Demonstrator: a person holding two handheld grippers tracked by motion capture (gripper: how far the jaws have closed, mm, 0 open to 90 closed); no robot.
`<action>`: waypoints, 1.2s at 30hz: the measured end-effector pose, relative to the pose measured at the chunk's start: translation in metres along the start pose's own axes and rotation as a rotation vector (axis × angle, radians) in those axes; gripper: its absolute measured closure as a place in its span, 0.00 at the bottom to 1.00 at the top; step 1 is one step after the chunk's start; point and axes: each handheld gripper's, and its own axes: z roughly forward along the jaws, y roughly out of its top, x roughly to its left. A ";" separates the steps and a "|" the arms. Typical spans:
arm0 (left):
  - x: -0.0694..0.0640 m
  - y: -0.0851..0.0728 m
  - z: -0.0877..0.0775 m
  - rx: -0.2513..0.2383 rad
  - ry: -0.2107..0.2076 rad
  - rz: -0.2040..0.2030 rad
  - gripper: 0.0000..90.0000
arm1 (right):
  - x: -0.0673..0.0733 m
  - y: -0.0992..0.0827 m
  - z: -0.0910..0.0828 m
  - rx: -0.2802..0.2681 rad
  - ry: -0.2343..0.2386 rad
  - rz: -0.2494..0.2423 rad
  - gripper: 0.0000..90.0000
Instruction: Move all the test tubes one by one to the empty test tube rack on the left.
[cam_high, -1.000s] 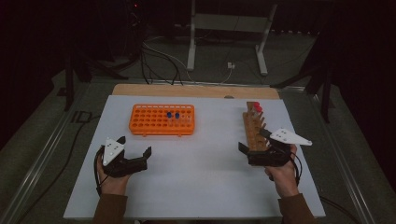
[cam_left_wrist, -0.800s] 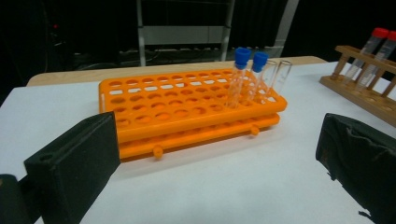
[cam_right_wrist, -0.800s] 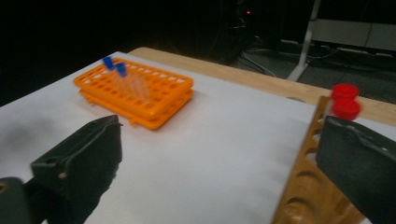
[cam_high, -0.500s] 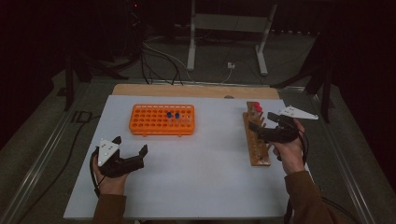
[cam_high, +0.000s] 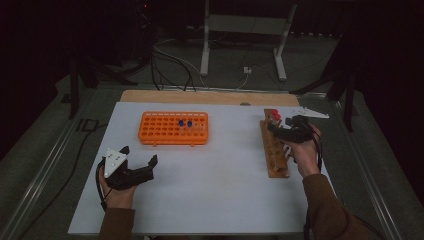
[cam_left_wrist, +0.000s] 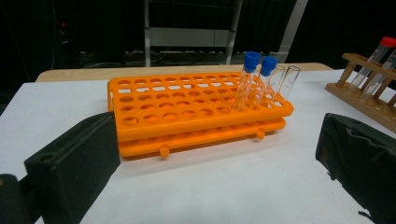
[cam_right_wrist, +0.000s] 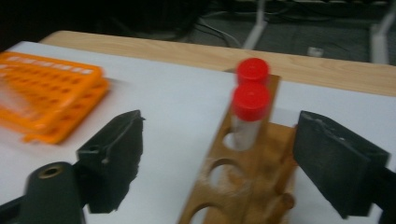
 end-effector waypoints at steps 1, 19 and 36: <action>0.000 0.000 0.000 -0.001 0.000 -0.003 0.01 | -0.001 0.000 0.003 0.004 -0.012 -0.002 0.30; 0.002 -0.001 0.001 0.000 -0.001 -0.011 0.01 | -0.002 0.004 0.033 0.065 -0.114 -0.073 0.81; -0.001 -0.002 0.004 0.010 -0.002 -0.007 0.01 | 0.010 0.017 0.003 -0.024 -0.106 -0.121 0.83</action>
